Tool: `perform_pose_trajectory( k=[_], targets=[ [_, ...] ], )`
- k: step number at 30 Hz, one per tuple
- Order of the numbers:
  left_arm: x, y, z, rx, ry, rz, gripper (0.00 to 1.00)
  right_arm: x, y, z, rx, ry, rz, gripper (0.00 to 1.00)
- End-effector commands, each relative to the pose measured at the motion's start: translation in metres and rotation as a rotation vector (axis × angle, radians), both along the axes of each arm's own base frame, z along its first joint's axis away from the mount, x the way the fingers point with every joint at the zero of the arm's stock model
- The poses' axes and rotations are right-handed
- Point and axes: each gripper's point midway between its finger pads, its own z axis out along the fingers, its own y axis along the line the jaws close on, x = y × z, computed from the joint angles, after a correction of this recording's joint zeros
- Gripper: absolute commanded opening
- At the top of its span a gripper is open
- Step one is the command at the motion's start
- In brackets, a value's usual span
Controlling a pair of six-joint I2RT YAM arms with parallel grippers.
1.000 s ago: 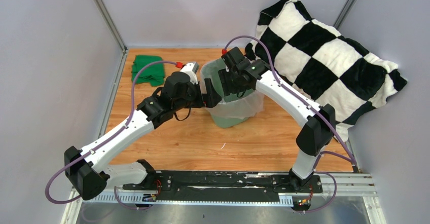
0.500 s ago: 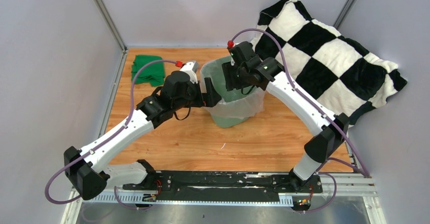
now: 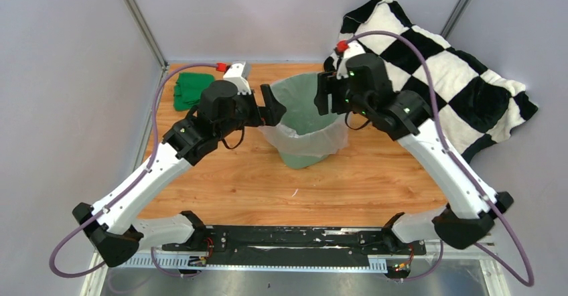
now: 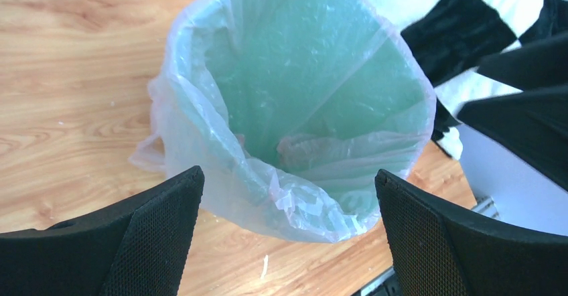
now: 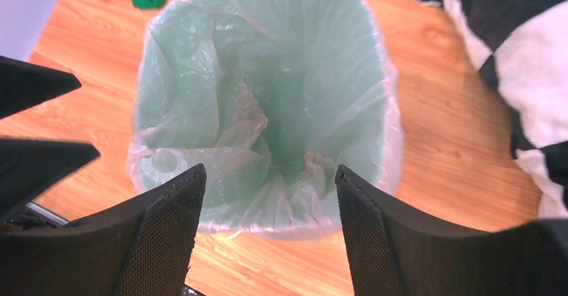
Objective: Put the trash bags into the trash bin
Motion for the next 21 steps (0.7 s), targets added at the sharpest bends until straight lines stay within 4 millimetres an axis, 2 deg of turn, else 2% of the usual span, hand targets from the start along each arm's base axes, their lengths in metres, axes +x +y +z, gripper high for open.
perform_pose_trajectory(
  k=[1,5,8,10,16,21],
  targets=[
    [-0.006,0.025,0.026,0.046,-0.069,0.063,1.00,-0.017,-0.027,0.031,0.016,-0.129,-0.025,0.75],
    [-0.016,0.048,0.038,0.071,-0.115,0.101,1.00,-0.033,-0.054,0.039,0.015,-0.188,-0.062,0.79],
    [-0.022,0.061,0.043,0.091,-0.144,0.117,1.00,-0.046,-0.072,0.037,0.021,-0.217,-0.086,0.89],
    [-0.026,0.070,0.043,0.103,-0.164,0.133,1.00,-0.055,-0.084,0.031,0.025,-0.235,-0.100,0.91],
    [-0.031,0.086,0.030,0.157,-0.182,0.158,1.00,-0.068,-0.105,0.020,0.037,-0.270,-0.141,0.98],
    [-0.036,0.095,0.016,0.183,-0.182,0.168,1.00,-0.074,-0.114,0.023,0.061,-0.302,-0.163,1.00]
  ],
)
